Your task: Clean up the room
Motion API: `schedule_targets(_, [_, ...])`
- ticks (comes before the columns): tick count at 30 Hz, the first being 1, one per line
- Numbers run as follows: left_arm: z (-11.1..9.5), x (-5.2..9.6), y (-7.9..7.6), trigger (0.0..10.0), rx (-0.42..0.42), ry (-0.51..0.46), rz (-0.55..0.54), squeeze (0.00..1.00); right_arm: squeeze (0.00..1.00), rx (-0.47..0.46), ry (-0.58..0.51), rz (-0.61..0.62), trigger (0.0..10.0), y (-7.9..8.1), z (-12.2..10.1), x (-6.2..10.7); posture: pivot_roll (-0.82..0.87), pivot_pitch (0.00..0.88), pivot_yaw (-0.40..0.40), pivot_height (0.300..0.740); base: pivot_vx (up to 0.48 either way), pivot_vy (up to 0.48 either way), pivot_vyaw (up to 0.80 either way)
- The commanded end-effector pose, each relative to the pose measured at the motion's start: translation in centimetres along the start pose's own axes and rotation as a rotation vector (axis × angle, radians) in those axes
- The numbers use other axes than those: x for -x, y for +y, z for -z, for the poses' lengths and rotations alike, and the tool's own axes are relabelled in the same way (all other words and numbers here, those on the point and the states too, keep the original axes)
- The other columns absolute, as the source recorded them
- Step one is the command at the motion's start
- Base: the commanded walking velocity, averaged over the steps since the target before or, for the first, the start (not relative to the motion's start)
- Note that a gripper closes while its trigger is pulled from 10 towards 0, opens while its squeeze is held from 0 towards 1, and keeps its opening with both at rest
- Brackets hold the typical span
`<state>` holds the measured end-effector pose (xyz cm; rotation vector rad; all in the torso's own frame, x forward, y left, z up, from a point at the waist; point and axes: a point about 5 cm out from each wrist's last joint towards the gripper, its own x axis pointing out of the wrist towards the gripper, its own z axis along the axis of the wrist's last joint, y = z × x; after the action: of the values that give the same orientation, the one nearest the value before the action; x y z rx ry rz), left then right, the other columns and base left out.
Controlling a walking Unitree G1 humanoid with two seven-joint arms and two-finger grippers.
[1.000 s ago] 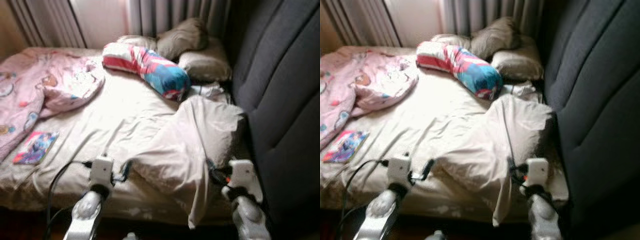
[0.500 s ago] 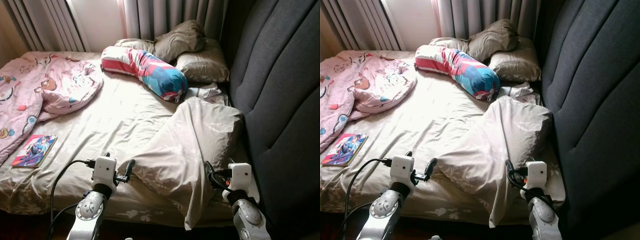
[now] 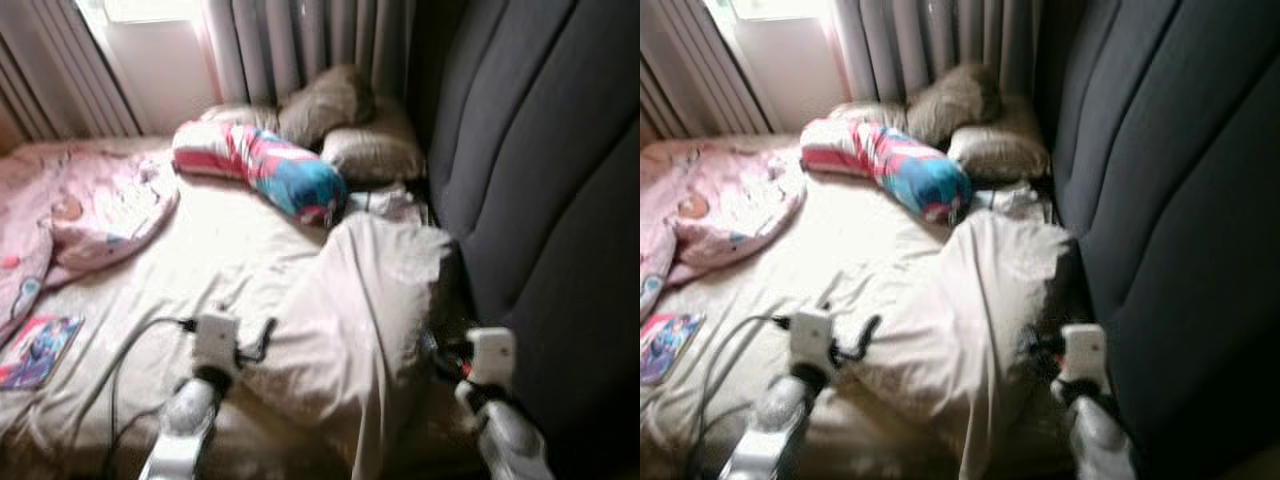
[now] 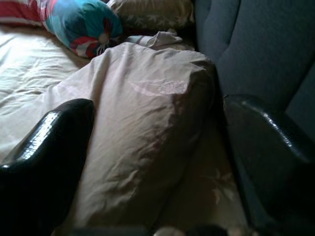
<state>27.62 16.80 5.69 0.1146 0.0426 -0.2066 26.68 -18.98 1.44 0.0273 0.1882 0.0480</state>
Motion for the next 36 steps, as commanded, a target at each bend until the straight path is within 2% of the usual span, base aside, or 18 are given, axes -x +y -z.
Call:
schedule_targets(1, [0.2,0.2,0.9,10.0,-0.017,0.011,-0.022,0.0,0.0,-0.005,0.026,-0.023,10.0,1.0,0.2,-0.4,-0.05,0.005,0.003,0.686,0.0,0.0,0.0])
schedule_targets(5, [0.2,0.2,0.9,10.0,-0.015,0.011,-0.018,0.0,0.0,-0.005,0.046,-0.024,10.0,0.9,0.5,-0.3,-0.05,0.007,0.004,0.686,0.0,0.0,0.0])
schedule_targets(7, [0.2,0.1,0.8,10.0,-0.018,0.013,-0.009,0.0,0.0,-0.011,0.123,-0.029,10.0,0.8,1.3,-0.4,-0.06,0.013,0.013,0.686,0.0,0.0,0.0])
schedule_targets(14, [-0.1,-0.2,0.7,10.0,-0.028,0.01,0.014,0.0,0.0,-0.019,0.213,-0.041,10.0,1.0,2.2,-0.7,-0.06,0.022,0.03,0.686,0.0,0.0,0.0])
schedule_targets(15, [-0.2,-0.3,0.7,10.0,-0.031,0.008,0.017,0.0,0.7,-0.038,0.222,-0.047,10.0,1.1,2.2,-0.7,-0.06,0.022,0.037,0.686,0.0,0.0,0.0])
schedule_targets(16, [-0.4,-0.4,0.9,10.0,-0.034,0.006,0.021,0.0,1.0,-0.064,0.25,-0.055,10.0,1.4,2.5,-0.9,-0.06,0.027,0.046,0.686,0.0,0.0,0.0])
schedule_targets(20, [-0.7,-0.7,1.1,10.0,-0.047,0.005,0.041,0.0,1.0,-0.137,0.339,-0.084,10.0,2.1,3.1,-1.1,-0.05,0.032,0.061,0.686,0.0,0.0,0.0])
schedule_targets(24, [-0.9,-0.8,1.5,10.0,-0.057,0.008,0.05,0.0,1.0,-0.172,0.434,-0.132,10.0,2.9,4.0,-0.8,-0.04,0.036,0.074,0.686,0.0,0.0,0.0])
schedule_targets(25, [-0.9,-0.7,1.6,10.0,-0.063,0.011,0.05,0.0,1.0,-0.148,0.451,-0.141,10.0,3.2,4.3,-0.7,-0.04,0.037,0.078,0.686,0.0,0.0,0.0])
schedule_targets(28, [-0.9,-0.7,1.7,10.0,-0.065,0.012,0.051,0.0,1.0,-0.131,0.451,-0.134,10.0,3.2,4.4,-0.7,-0.04,0.037,0.078,0.686,0.0,0.0,0.0])
schedule_targets(31, [-0.9,-0.7,2.2,10.0,-0.061,0.015,0.035,0.0,1.0,-0.162,0.351,-0.084,10.0,2.8,3.3,-1.2,-0.04,0.035,0.082,0.686,0.0,0.0,0.0])
schedule_targets(32, [-0.7,-0.7,2.3,10.0,-0.056,0.024,0.026,0.0,0.02,-0.156,0.319,-0.059,10.0,2.6,3.0,-1.3,-0.05,0.033,0.081,0.686,0.0,0.0,0.0])
schedule_targets(36, [-0.3,-0.6,2.3,10.0,-0.042,0.042,0.021,0.0,0.0,-0.16,0.281,0.001,10.0,1.7,2.8,-1.2,-0.05,0.032,0.078,0.686,0.0,0.184,0.0])
